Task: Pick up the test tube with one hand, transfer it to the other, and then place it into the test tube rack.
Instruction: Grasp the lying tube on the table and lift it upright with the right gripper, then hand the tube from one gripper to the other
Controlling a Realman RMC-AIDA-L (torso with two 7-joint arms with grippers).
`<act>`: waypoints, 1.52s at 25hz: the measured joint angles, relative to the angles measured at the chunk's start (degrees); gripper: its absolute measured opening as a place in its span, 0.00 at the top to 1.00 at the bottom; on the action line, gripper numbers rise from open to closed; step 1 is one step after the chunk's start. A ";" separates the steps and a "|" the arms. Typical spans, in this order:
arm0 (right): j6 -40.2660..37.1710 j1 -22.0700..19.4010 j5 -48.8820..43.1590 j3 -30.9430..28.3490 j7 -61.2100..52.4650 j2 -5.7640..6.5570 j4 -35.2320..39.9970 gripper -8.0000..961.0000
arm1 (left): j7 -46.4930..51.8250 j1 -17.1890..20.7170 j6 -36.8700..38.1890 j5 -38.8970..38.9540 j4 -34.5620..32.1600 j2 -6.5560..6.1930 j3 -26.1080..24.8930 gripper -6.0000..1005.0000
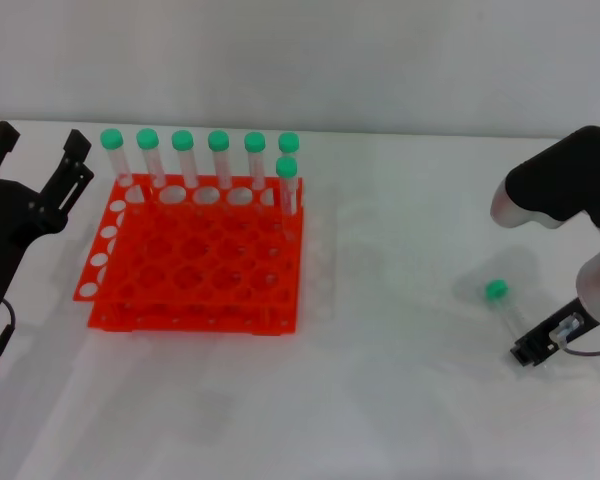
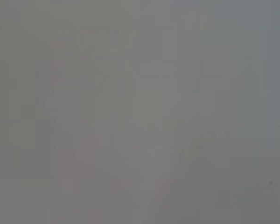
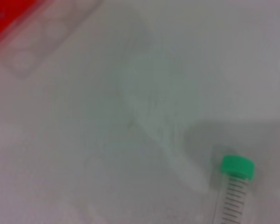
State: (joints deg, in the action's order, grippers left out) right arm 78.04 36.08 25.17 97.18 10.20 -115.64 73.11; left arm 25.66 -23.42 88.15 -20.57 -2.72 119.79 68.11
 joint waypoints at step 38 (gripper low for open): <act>-27.35 -9.94 13.82 -6.38 17.83 0.03 7.85 0.79 | 28.24 -7.60 -16.76 -35.21 -13.66 -0.84 0.01 0.16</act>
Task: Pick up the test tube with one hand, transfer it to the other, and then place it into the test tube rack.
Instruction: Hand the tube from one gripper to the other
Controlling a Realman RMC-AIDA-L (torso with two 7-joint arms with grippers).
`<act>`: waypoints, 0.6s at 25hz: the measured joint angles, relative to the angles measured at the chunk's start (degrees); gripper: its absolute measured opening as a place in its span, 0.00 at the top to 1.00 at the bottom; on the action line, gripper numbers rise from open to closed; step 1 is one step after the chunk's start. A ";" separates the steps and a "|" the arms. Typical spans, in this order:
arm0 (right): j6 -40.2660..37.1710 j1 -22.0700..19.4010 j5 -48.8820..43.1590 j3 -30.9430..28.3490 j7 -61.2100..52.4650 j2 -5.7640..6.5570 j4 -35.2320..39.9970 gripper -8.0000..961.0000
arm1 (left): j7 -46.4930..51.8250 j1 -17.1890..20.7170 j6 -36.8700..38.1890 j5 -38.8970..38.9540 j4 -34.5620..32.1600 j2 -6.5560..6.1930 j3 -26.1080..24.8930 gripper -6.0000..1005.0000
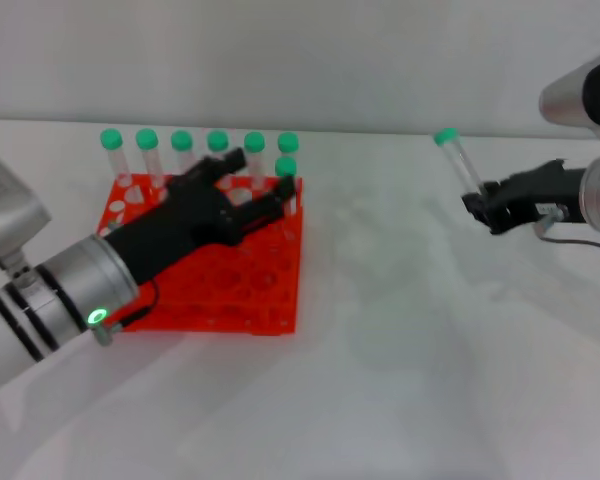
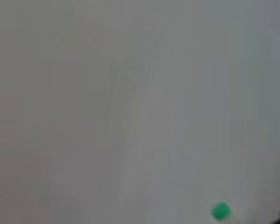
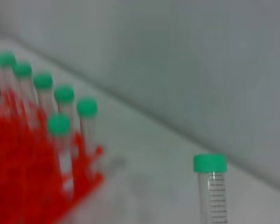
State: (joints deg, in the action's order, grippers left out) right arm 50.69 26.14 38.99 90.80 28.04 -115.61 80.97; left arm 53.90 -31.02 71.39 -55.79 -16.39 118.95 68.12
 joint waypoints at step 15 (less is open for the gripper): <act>-24.08 -6.68 42.18 6.51 45.35 -0.10 -12.29 0.79 | 17.64 -3.17 6.68 -4.77 -4.67 -0.07 2.97 0.17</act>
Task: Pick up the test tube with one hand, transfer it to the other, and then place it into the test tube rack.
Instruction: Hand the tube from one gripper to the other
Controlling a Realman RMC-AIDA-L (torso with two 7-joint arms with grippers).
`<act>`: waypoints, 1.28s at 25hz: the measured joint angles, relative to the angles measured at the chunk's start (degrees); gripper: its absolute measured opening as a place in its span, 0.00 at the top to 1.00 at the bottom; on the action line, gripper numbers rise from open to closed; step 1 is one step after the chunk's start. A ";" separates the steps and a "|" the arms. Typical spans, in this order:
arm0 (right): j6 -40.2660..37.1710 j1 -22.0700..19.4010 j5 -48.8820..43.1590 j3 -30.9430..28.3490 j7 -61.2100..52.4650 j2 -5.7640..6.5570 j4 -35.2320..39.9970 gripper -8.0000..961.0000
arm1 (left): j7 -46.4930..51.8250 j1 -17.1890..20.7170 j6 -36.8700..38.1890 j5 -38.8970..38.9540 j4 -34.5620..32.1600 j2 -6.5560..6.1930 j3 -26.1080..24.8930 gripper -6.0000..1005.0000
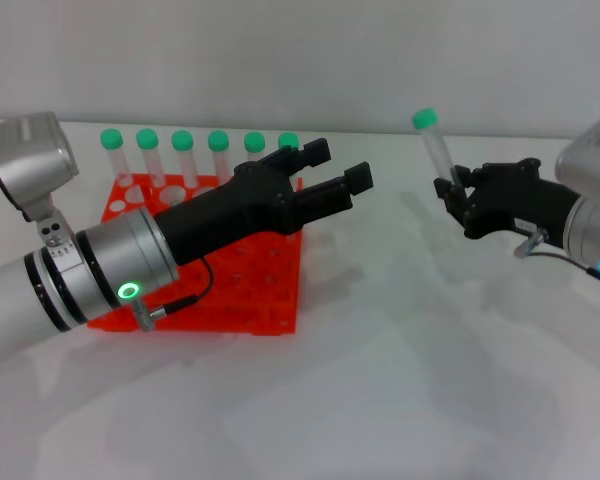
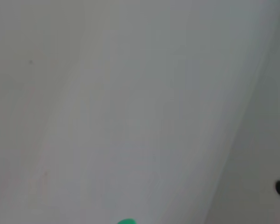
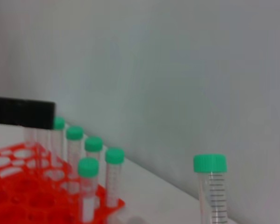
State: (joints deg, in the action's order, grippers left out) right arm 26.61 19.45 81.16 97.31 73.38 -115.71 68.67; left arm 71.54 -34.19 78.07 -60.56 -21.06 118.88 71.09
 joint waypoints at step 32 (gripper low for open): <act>21.44 1.27 30.71 -6.04 24.52 0.06 -9.37 0.79 | 2.57 -1.58 -3.61 -0.39 -2.41 -0.85 -0.15 0.18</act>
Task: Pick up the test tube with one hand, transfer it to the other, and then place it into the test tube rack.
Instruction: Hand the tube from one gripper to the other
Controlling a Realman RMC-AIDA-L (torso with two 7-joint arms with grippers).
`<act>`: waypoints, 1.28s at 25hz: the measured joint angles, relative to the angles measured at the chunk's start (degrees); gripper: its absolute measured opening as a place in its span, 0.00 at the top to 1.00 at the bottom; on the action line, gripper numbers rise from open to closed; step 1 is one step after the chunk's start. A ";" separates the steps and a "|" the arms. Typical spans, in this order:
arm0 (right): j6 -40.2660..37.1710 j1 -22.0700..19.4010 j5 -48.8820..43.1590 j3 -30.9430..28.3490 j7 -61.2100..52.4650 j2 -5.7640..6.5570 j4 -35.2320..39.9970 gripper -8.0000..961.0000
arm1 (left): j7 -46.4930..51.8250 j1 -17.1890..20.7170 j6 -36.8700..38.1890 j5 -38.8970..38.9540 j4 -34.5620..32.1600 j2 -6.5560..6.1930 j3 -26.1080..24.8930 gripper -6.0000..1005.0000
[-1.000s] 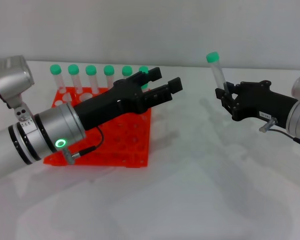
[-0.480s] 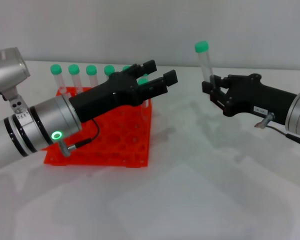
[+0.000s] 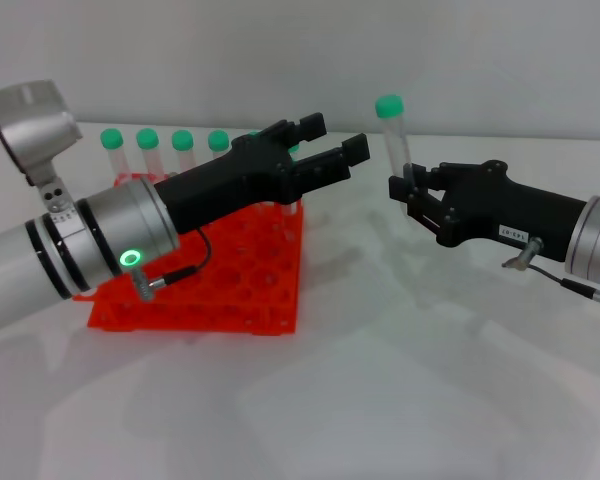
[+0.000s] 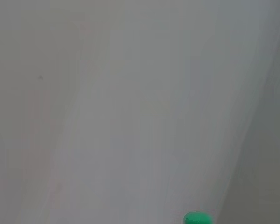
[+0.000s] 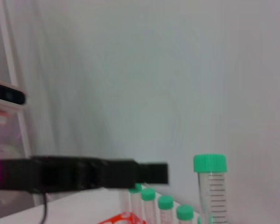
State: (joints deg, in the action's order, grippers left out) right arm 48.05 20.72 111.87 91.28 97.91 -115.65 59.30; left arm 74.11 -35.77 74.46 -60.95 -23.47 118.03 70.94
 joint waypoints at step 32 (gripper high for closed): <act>4.21 1.65 2.02 0.31 3.72 0.07 -4.28 0.79 | -1.02 -2.74 -3.88 -4.26 -0.56 1.16 1.58 0.32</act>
State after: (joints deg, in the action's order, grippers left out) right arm 52.26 22.37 113.90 91.58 101.62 -115.59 55.02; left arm 73.09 -38.51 70.58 -65.21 -24.02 119.19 72.52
